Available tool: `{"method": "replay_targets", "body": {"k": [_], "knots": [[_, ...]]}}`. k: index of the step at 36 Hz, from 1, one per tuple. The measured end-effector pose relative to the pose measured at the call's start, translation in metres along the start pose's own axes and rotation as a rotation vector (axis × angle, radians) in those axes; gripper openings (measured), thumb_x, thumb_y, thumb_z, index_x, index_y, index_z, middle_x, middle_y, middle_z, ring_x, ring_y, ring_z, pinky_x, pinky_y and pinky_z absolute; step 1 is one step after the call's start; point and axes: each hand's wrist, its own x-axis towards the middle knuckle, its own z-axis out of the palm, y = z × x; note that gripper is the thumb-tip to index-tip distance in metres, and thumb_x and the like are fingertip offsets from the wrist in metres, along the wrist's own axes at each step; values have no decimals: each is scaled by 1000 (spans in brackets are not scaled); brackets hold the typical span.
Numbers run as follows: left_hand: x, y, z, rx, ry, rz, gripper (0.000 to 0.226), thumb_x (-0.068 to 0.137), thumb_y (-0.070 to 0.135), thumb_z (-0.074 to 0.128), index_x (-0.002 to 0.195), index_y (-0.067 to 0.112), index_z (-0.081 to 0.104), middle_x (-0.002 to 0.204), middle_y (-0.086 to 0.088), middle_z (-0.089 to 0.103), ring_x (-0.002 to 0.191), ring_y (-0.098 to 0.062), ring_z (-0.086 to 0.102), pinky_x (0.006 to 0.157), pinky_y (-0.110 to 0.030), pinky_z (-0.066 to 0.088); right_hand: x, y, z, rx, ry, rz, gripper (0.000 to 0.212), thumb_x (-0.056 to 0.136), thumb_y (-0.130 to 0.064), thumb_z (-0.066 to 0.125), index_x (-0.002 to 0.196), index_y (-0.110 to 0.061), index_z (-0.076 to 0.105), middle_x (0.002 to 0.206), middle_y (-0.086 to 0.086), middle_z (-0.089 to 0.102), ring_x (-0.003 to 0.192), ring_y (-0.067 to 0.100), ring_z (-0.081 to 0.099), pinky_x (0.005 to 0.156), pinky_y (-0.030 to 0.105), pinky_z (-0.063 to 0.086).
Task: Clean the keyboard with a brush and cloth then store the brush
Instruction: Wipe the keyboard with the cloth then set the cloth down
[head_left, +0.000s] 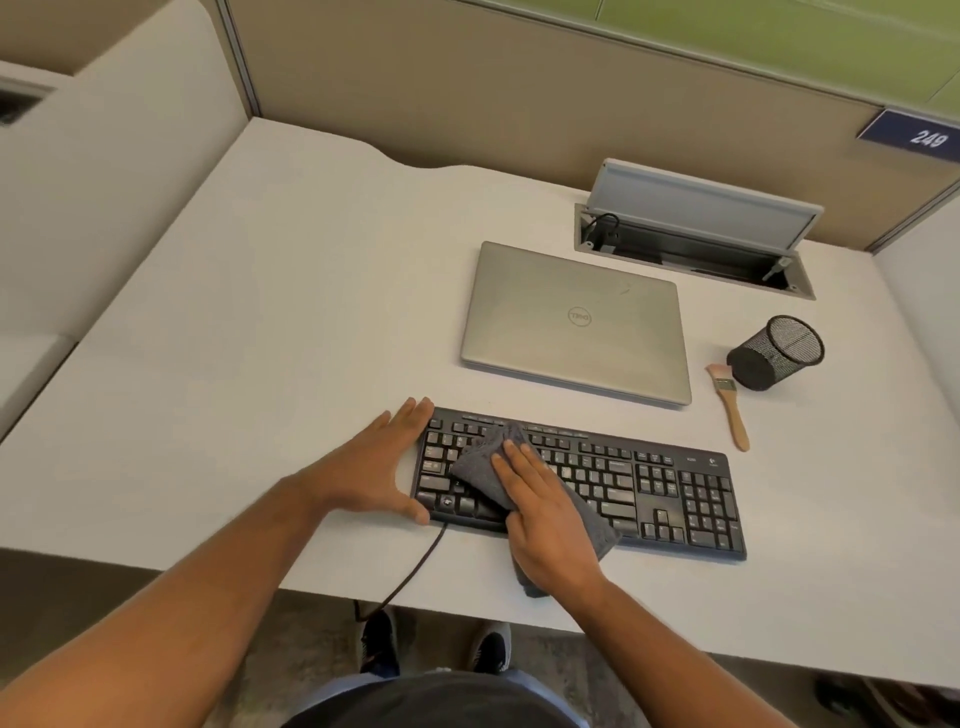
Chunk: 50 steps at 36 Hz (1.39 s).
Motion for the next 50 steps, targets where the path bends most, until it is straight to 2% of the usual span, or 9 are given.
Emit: {"method": "replay_targets", "body": {"k": [7, 13, 16, 22, 28, 35, 39, 45, 50], "knots": [[7, -9, 2, 47, -1, 11, 155, 57, 75, 84, 159, 29, -23, 166, 11, -27, 146, 2, -33, 120, -25, -17, 4, 11, -15, -144, -99, -176, 69, 98, -18, 47, 164, -25, 27, 172, -11, 10, 160, 8, 0, 130, 31, 0], [8, -10, 5, 24, 19, -7, 159, 51, 78, 85, 160, 29, -20, 168, 10, -21, 149, 1, -29, 122, -27, -15, 44, -11, -17, -38, 66, 155, 68, 95, -24, 35, 163, -19, 31, 172, 0, 20, 160, 15, 13, 130, 31, 5], [9, -11, 7, 27, 21, -15, 159, 50, 81, 83, 161, 28, -17, 168, 10, -21, 149, 0, -28, 125, -32, -12, 57, -42, -3, -36, 33, 87, 72, 94, -24, 37, 165, -19, 27, 173, 1, 17, 160, 18, 10, 128, 30, -1], [9, -15, 9, 39, 12, 18, 150, 56, 81, 80, 161, 32, -16, 167, 12, -25, 148, 0, -30, 124, -32, -15, 51, -51, 10, -120, -112, -194, 65, 96, -18, 44, 160, -21, 38, 171, 1, 26, 158, 24, 18, 130, 44, 16], [10, -13, 9, 53, 31, -13, 159, 51, 84, 80, 160, 27, -21, 168, 10, -22, 149, 1, -29, 122, -27, -16, 83, -35, -11, -50, 59, 109, 55, 97, -3, 46, 150, -14, 53, 163, 6, 42, 149, 27, 38, 125, 38, 31], [12, -15, 11, 37, 37, 0, 160, 48, 84, 82, 161, 28, -17, 167, 10, -24, 148, 3, -30, 118, -21, -21, 89, -63, 5, -74, 26, -21, 53, 87, -9, 44, 135, -6, 66, 141, 10, 63, 132, 30, 55, 116, 43, 41], [11, -17, 13, 55, 38, 0, 160, 52, 84, 80, 159, 25, -23, 166, 11, -27, 147, 2, -30, 122, -26, -18, 74, -47, -1, -179, -11, -213, 48, 91, -8, 54, 137, -12, 66, 142, 4, 63, 131, 26, 54, 113, 40, 43], [12, -16, 12, 66, 49, 0, 157, 53, 86, 78, 160, 27, -21, 168, 10, -24, 148, 1, -30, 122, -28, -17, 84, -41, -7, -153, 94, 16, 55, 89, -1, 55, 144, -9, 60, 148, 9, 59, 132, 32, 54, 112, 43, 46], [11, -18, 16, 46, 45, 34, 151, 55, 86, 77, 161, 32, -15, 167, 10, -25, 149, -1, -30, 123, -31, -17, 63, -69, 15, -127, 76, -100, 55, 90, -16, 56, 145, -15, 59, 149, 8, 55, 139, 31, 47, 109, 51, 44]]}}
